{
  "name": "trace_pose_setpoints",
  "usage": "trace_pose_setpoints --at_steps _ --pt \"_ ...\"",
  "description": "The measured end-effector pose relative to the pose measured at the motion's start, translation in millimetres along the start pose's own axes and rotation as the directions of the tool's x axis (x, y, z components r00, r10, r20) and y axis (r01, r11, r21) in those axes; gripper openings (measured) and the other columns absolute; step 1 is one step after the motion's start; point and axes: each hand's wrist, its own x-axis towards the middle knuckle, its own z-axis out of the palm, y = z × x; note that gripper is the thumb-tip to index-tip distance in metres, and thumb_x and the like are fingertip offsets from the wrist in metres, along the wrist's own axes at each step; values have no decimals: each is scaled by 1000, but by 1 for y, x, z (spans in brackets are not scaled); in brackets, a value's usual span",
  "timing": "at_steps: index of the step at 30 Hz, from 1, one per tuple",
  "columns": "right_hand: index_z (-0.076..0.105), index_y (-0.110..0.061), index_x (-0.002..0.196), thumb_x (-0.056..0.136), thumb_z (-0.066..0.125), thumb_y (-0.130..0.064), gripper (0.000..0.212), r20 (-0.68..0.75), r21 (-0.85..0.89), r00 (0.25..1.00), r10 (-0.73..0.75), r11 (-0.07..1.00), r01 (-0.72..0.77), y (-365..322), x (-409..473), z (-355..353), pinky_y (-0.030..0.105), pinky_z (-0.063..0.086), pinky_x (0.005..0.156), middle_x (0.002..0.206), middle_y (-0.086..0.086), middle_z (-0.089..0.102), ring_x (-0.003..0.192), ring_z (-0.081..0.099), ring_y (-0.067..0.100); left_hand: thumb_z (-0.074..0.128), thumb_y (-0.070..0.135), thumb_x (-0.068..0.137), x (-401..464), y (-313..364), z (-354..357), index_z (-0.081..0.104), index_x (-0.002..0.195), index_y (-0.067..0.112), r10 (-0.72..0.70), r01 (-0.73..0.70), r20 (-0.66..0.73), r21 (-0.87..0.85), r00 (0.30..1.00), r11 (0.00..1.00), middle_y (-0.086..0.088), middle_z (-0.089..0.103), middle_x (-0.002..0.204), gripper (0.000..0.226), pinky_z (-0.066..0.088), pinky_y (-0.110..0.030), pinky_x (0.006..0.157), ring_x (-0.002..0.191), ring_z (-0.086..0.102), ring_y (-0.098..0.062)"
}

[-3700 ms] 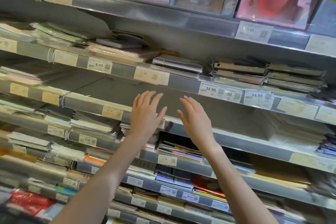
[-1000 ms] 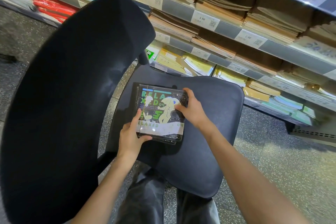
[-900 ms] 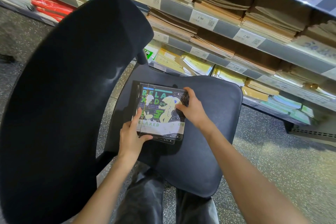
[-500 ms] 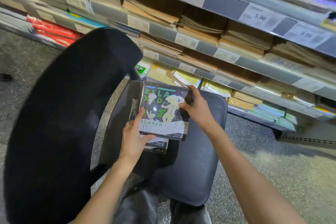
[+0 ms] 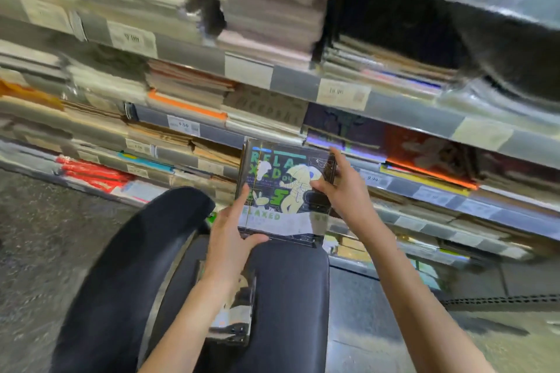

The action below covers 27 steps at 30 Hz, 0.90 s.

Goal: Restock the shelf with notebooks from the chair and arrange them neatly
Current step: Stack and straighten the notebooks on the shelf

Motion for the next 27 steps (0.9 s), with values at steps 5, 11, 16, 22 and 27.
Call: trace_pose_setpoints --at_steps 5,11,16,22,27 --pt "30 -28 143 80 70 -15 75 -159 53 979 -124 990 134 -72 -12 -72 37 40 103 132 4 54 121 49 18 75 8 73 2 96 -39 14 139 52 105 -105 -12 -11 994 994 7 39 125 100 34 -40 104 124 35 -11" --pt "28 -24 144 81 70 -17 76 -281 23 927 -247 964 263 -156 -37 -141 36 39 104 135 2 51 123 47 18 75 15 72 -11 180 -86 10 138 53 309 -311 -82 -12 947 950 14 34 112 100 30 -31 103 106 29 1" --pt "33 -26 141 81 69 -10 71 -378 64 853 -360 909 412 -219 -62 -190 32 45 98 120 -4 56 108 54 9 74 16 73 -28 246 -117 7 135 56 417 -425 -146 -29 897 905 15 32 111 100 30 -35 106 106 28 3" --pt "36 -20 138 82 66 -4 66 -446 31 745 -497 823 567 -287 -73 -243 13 50 78 105 -10 56 89 56 -3 75 18 72 -28 324 -156 -3 130 55 473 -471 -233 66 850 880 -2 42 117 104 35 -38 102 119 41 -20" --pt "37 -23 134 82 68 -7 63 -483 -6 696 -531 797 604 -323 -60 -272 38 50 91 118 0 57 104 54 13 77 21 68 -16 365 -179 -2 134 49 592 -577 -254 139 765 805 3 42 103 107 34 -29 100 104 44 -14"
